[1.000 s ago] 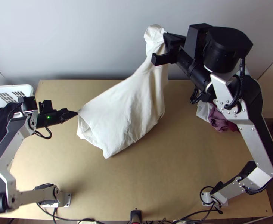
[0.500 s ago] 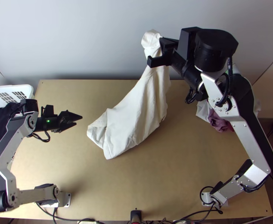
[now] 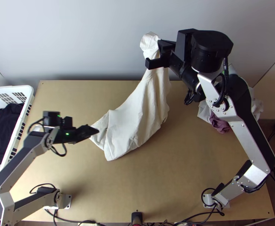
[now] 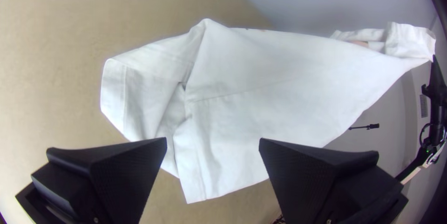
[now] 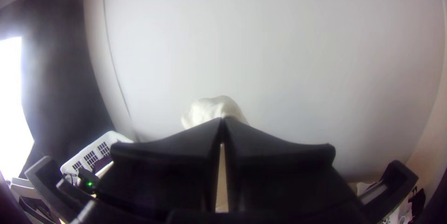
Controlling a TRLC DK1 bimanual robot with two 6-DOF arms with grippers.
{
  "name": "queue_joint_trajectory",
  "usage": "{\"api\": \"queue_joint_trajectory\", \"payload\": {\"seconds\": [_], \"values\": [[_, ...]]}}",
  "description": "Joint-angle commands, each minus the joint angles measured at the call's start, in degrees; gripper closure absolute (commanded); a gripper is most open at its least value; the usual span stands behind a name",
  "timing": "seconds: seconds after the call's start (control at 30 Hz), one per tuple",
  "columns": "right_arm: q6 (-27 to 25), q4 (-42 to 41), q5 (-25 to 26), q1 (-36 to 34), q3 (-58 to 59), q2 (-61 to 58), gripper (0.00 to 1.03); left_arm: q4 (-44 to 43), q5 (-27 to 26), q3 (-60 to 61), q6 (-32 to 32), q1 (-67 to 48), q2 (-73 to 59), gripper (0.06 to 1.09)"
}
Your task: Fold the t-shirt
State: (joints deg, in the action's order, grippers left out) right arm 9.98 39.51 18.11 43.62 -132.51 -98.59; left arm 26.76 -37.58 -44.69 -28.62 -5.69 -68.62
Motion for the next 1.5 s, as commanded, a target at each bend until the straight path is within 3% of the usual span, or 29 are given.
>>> {"api": "queue_joint_trajectory", "payload": {"seconds": [0.0,0.37,0.63,0.7,0.77,0.9,0.93,1.0,1.27,1.47], "values": [[-0.05,0.84,0.00,0.15,0.06,0.41,1.00,-12.70,10.60,2.06,-8.20,-11.44,-4.42,0.12],[-0.13,1.27,0.08,0.07,0.32,0.94,1.00,-17.45,16.93,-1.81,-9.26,-14.08,-18.83,0.12],[-0.13,1.27,0.00,0.15,1.64,0.94,1.00,-17.89,16.67,-5.15,-14.09,-14.17,-21.12,0.13],[-0.13,1.27,0.08,0.15,1.90,0.85,1.00,-17.89,15.70,-5.76,-15.41,-14.08,-21.03,0.24],[-0.05,1.27,0.08,0.15,2.25,0.76,1.00,-18.85,14.12,-5.94,-17.08,-13.99,-21.12,0.41],[-0.13,1.27,0.08,0.15,2.61,0.76,1.00,-19.12,11.48,-5.32,-17.96,-15.22,-21.03,0.49],[-0.13,1.27,0.08,0.15,2.52,0.68,1.00,-19.21,11.13,-4.80,-17.78,-15.84,-20.85,0.65],[-0.13,1.27,0.08,0.15,2.52,0.68,1.00,-20.70,10.60,-4.00,-17.78,-16.28,-21.20,1.06],[-0.31,1.36,0.08,0.07,2.52,0.76,1.00,-18.77,10.07,-3.39,-12.86,-12.94,-17.60,1.05],[-0.57,1.27,0.08,-2.22,0.32,2.52,1.00,-1.01,11.04,-16.22,-4.07,-2.92,-10.48,1.05]]}}
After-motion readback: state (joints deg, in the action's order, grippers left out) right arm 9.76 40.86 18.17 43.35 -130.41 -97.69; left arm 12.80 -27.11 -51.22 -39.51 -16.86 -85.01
